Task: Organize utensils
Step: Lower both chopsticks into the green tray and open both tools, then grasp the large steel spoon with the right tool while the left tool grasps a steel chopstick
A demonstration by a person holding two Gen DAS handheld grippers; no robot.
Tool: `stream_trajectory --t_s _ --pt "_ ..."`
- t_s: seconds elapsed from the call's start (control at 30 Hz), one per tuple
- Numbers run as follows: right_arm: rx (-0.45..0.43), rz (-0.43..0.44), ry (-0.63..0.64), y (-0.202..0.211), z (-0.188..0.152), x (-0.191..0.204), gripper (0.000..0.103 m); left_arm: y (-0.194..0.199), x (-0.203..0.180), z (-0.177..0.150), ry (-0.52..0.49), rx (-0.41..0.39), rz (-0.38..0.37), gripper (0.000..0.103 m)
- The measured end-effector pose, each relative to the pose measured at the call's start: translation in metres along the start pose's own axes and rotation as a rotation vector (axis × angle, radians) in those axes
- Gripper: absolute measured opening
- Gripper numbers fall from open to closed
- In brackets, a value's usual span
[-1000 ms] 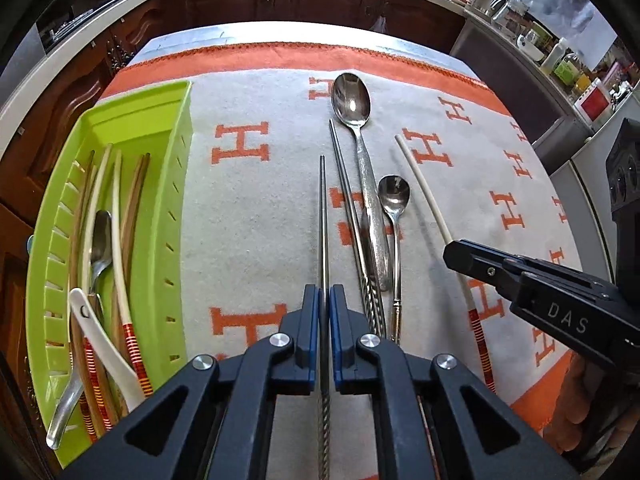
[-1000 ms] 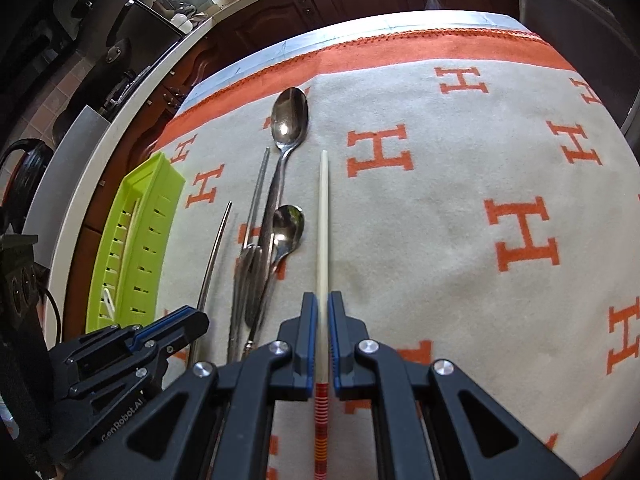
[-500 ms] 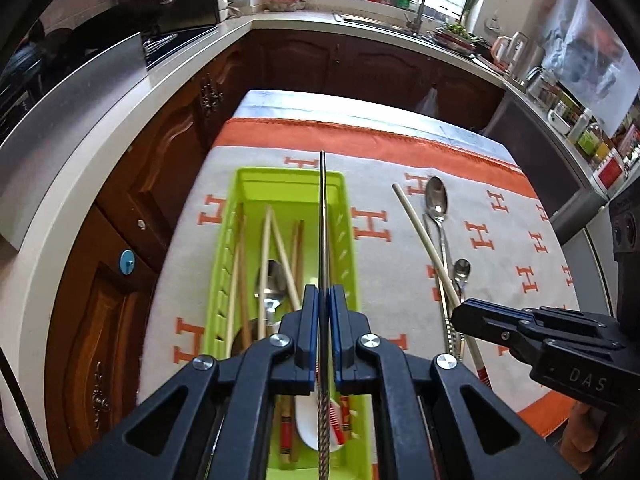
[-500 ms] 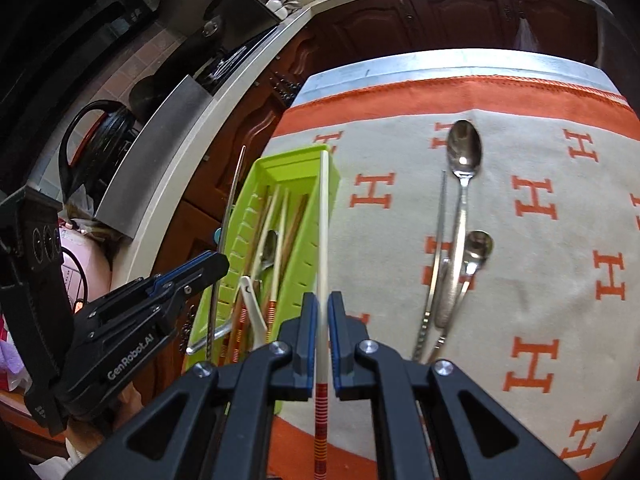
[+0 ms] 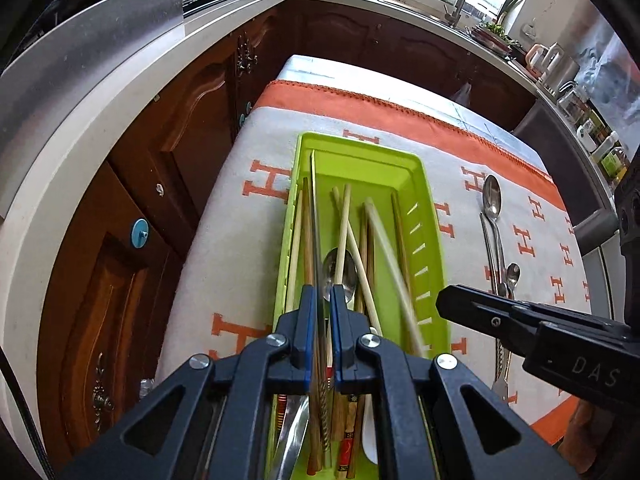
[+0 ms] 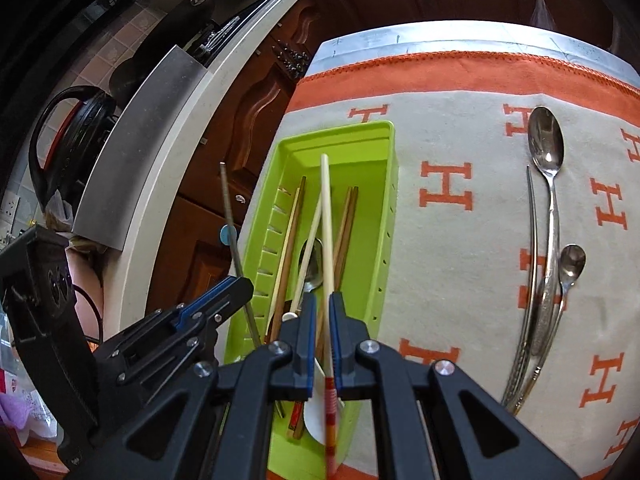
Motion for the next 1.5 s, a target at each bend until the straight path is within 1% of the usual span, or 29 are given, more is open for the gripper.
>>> stream_trajectory --t_s 0.03,0.1,0.13,0.17,0.33,0.43,0.57,0.63,0.73,0.83,0.97,1.13,1.27,1.3,1.37,1.43,1.5 --pt "0.004 -0.007 -0.001 -0.002 0.0 0.0 0.007 -0.002 -0.001 0.0 -0.005 0.004 0.0 0.008" --pt "0.002 -0.021 0.002 -0.003 0.0 -0.001 0.007 -0.004 -0.003 -0.001 -0.01 0.004 -0.001 0.019" --pt "-0.002 -0.028 0.005 -0.003 0.0 -0.002 0.007 -0.005 -0.004 -0.002 -0.012 0.002 -0.001 0.028" --pt "-0.007 -0.035 0.007 -0.002 0.0 -0.003 0.007 -0.004 -0.006 -0.003 -0.014 -0.002 -0.002 0.035" --pt "-0.026 -0.06 0.024 0.004 -0.004 -0.01 0.007 0.001 -0.01 -0.006 -0.025 -0.015 -0.001 0.042" --pt "-0.031 -0.076 0.03 0.009 -0.007 -0.017 0.007 0.007 -0.012 -0.009 -0.031 -0.024 0.002 0.048" --pt "-0.047 -0.101 0.035 0.021 -0.01 -0.031 0.007 0.017 -0.018 -0.011 -0.047 -0.038 0.0 0.057" --pt "-0.049 -0.107 0.032 0.027 -0.012 -0.04 0.007 0.023 -0.022 -0.01 -0.053 -0.047 -0.002 0.059" --pt "-0.06 -0.124 0.022 0.039 -0.012 -0.059 0.006 0.03 -0.031 -0.008 -0.064 -0.062 -0.01 0.062" --pt "-0.075 -0.15 -0.005 0.05 -0.011 -0.082 0.006 0.035 -0.044 -0.006 -0.083 -0.072 -0.025 0.062" --pt "-0.092 -0.178 -0.059 0.062 -0.004 -0.115 0.006 0.035 -0.072 -0.003 -0.14 -0.073 -0.044 0.062" --pt "-0.098 -0.202 -0.085 0.065 0.008 -0.141 0.006 0.023 -0.109 0.003 -0.191 -0.05 -0.078 0.062" --pt "-0.086 -0.197 -0.083 0.057 0.021 -0.153 0.007 0.006 -0.134 0.013 -0.224 -0.034 -0.079 0.062" --pt "-0.084 -0.191 -0.081 0.054 0.026 -0.155 0.006 0.0 -0.14 0.015 -0.232 -0.027 -0.074 0.061" --pt "-0.071 -0.177 -0.08 0.045 0.035 -0.158 0.006 -0.012 -0.149 0.019 -0.251 -0.003 -0.072 0.052" --pt "-0.059 -0.154 -0.081 0.037 0.044 -0.16 0.007 -0.027 -0.155 0.023 -0.248 0.037 -0.079 0.048" --pt "-0.046 -0.141 -0.084 0.025 0.053 -0.164 0.007 -0.04 -0.158 0.026 -0.236 0.072 -0.083 0.047"
Point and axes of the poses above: each gripper's, at about its wrist camera, not at the fingertips, and y roughly against the way its jaws point, x to its left, z to its top, the point moved 4 cm from there along -y, roughly the way its jaws point, and after that the axes turned 1 degree about y, right-handed, at the moved point
